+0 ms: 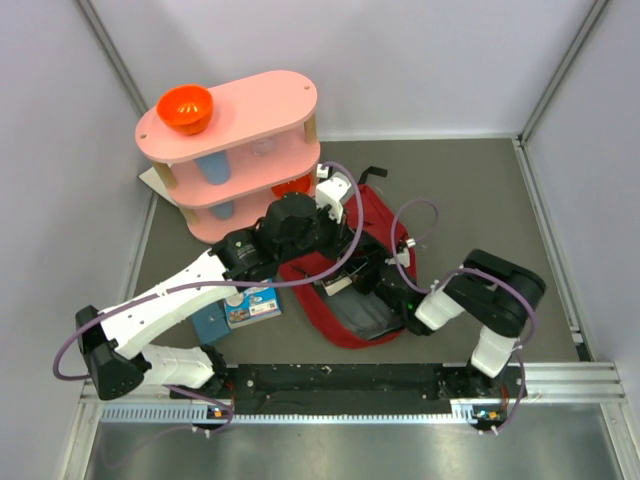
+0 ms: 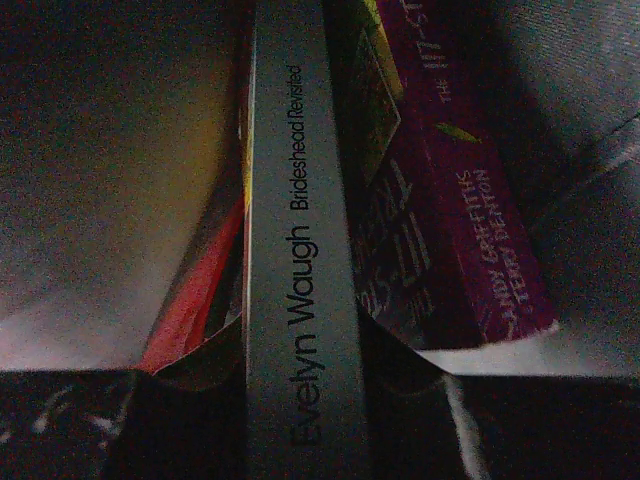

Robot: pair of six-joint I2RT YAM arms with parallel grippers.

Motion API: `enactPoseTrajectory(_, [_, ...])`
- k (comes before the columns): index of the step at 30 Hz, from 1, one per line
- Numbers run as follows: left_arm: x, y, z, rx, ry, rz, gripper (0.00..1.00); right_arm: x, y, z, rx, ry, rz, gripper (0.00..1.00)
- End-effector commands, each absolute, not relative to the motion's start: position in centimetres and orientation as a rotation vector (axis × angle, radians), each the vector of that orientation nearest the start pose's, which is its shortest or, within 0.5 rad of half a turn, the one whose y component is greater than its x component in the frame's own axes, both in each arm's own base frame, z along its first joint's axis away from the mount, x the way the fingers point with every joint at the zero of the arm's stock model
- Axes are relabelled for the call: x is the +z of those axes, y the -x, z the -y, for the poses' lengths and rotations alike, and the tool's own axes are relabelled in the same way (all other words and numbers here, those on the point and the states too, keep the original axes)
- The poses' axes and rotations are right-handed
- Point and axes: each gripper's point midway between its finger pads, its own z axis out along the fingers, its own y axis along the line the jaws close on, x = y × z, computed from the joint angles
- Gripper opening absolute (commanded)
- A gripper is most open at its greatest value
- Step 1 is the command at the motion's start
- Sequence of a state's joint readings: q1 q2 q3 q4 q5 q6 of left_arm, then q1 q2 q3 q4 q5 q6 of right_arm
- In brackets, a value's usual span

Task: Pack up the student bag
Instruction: Place the book in the student bag.

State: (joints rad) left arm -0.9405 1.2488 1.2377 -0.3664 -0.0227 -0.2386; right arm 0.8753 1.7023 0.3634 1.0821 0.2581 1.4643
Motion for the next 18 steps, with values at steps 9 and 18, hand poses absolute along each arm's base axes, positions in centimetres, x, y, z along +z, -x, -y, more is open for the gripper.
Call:
enactPoseTrajectory(9, [33.8, -22.4, 32.7, -0.847, -0.618, -1.772, 0.00, 12.8, -30.6, -30.8, 1.417, -0.858, -1.638, 0.46])
enactPoseTrajectory(18, [33.5, -22.4, 32.7, -0.834, -0.626, -1.779, 0.00, 11.8, -27.7, -29.7, 1.306, -0.794, -1.834, 0.77])
